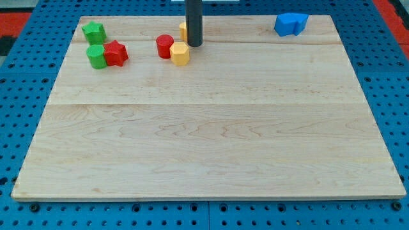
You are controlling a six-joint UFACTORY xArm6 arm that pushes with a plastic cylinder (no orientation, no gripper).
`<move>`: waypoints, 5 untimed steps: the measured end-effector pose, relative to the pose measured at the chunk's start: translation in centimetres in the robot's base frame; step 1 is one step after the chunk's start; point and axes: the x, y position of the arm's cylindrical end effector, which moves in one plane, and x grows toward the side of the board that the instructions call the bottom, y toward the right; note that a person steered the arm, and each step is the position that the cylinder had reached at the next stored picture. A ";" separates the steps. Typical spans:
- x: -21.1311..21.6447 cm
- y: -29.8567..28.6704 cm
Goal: Push the arm towards the bottom side of the yellow hexagon
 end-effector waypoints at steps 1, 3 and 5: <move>-0.4 0.6; -3.0 -0.5; 1.5 7.7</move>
